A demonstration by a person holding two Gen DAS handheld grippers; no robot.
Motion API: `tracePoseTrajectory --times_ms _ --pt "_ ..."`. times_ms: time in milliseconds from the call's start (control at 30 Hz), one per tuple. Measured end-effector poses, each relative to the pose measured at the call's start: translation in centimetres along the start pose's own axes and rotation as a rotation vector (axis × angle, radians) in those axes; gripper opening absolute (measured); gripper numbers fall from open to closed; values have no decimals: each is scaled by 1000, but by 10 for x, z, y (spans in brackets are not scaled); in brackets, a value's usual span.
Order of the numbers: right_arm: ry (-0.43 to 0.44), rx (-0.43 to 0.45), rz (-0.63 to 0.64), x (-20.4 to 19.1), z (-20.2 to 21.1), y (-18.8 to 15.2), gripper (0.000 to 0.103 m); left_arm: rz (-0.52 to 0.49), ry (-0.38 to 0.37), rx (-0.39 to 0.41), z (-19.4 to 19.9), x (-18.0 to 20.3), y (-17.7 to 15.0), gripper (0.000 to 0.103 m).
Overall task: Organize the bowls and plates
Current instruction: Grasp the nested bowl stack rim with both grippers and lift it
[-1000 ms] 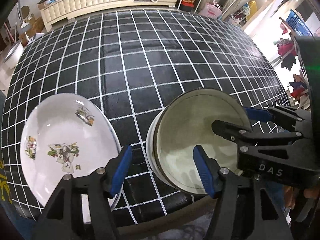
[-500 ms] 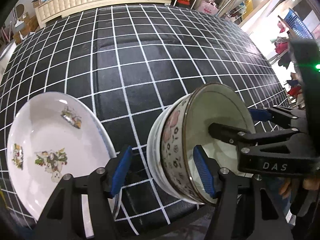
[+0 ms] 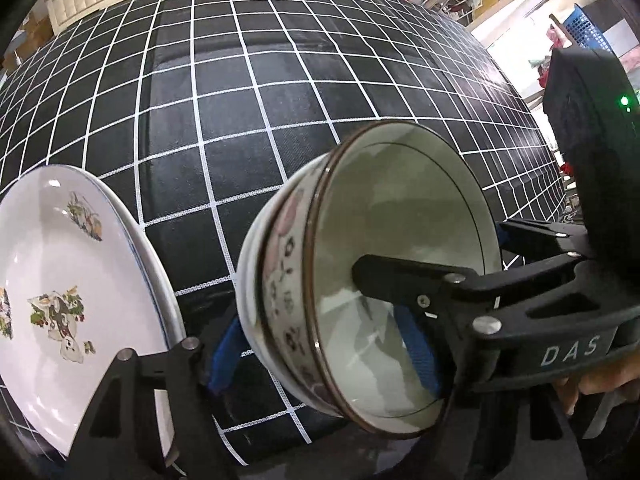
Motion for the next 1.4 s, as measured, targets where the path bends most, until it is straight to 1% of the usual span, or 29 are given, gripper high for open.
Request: tracePoseTrajectory --times_ms 33,67,100,200,267,400,500,600,767,933,1100,1267,1400 --pt "46 -13 -22 -3 -3 -1 81 1 1 0 2 0 1 70" --pt "79 -22 -34 -6 -5 -2 77 3 3 0 2 -1 1 70" --pt "79 -16 -36 -6 -5 -3 76 6 4 1 2 7 4 70" --pt "70 0 -34 -8 -3 -6 75 24 1 9 3 9 8 70" --pt "68 8 -54 -8 -3 -7 75 26 0 18 3 10 9 70" --pt "62 13 -90 -6 -3 -12 74 42 3 37 6 10 8 70" --pt "39 15 -81 -3 2 -17 74 43 5 35 14 15 1 70" --pt "19 16 -75 -11 3 -16 74 49 -6 34 16 18 -2 70" --pt "22 24 -79 -28 7 -10 74 65 -15 54 29 22 -8 70" --pt "14 37 -40 -53 18 -1 74 75 -11 86 50 20 -5 70" --pt "9 47 51 -100 22 10 74 101 -3 149 89 9 -2 70" --pt "34 16 125 -149 2 18 74 148 30 199 127 -21 -3 70" --pt "53 -23 168 -177 -21 19 74 199 62 210 144 -51 -13 70"
Point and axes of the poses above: each gripper's, at about its wrist camera, not at the fingertips, and z roughly against the way its jaws point, x to its right, y to its top, the point moved 8 cm from there along -z, roughly the way its jaws point
